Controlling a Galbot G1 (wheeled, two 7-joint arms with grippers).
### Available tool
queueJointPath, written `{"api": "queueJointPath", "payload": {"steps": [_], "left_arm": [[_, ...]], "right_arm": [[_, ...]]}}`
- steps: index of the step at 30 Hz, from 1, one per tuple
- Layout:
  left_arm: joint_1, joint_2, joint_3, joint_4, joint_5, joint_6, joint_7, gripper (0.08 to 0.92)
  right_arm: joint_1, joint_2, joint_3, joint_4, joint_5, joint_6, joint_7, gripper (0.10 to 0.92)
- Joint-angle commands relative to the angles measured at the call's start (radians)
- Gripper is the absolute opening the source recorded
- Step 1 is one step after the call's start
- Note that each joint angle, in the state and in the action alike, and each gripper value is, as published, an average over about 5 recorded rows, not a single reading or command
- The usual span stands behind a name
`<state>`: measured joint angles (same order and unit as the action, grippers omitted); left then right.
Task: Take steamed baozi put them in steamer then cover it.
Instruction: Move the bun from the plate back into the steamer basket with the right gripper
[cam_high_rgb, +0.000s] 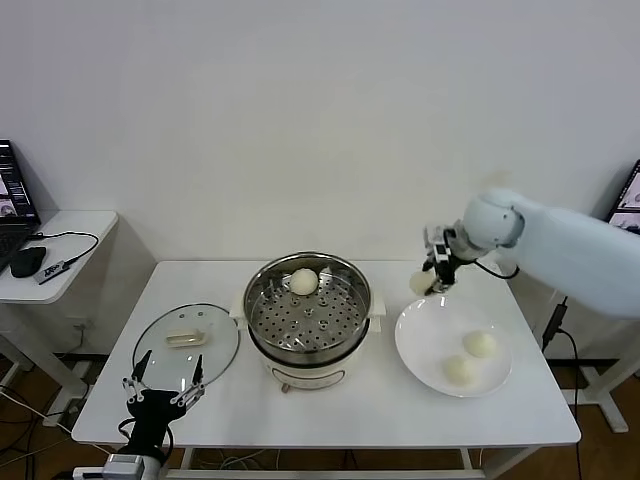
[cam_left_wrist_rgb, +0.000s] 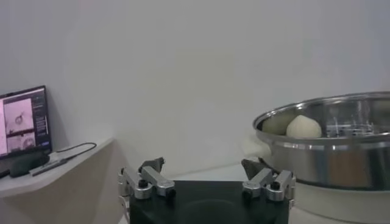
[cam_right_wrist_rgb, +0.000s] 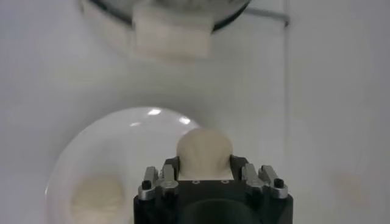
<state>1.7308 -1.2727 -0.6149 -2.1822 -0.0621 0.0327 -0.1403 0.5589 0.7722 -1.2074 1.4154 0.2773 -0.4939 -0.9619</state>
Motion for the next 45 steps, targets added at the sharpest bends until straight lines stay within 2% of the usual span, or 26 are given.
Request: {"api": "queueJointPath", "payload": {"steps": [1,9,15,21,33,45], "left_arm": [[-0.002,0.001,-0.002,-0.006,-0.002,0.000,0.000,0.823],[0.000,0.005,-0.037,-0.022,-0.002,0.000,0.002,0.823],[0.005,0.002,-0.063,-0.032,-0.004,0.000,0.003,0.823],[0.007,-0.005,-0.070,-0.037,-0.004,0.000,0.003,0.823],[0.010,-0.014,-0.067,-0.030,-0.004,-0.003,0.003,0.823],[0.005,-0.014,-0.061,-0.021,-0.005,-0.003,0.003,0.823]], "right_arm": [[0.282,0.100,-0.138,0.114,0.264,-0.079,0.042,0.535],[0.133,0.330,-0.076,0.055,0.347,-0.152,0.154,0.535],[0.028,0.497,-0.047,-0.069,0.357,-0.176,0.192,0.534],[-0.071,0.599,-0.033,-0.175,0.337,-0.190,0.206,0.535],[-0.147,0.694,-0.003,-0.327,0.294,-0.180,0.225,0.535],[-0.159,0.693,-0.005,-0.352,0.265,-0.183,0.219,0.557]]}}
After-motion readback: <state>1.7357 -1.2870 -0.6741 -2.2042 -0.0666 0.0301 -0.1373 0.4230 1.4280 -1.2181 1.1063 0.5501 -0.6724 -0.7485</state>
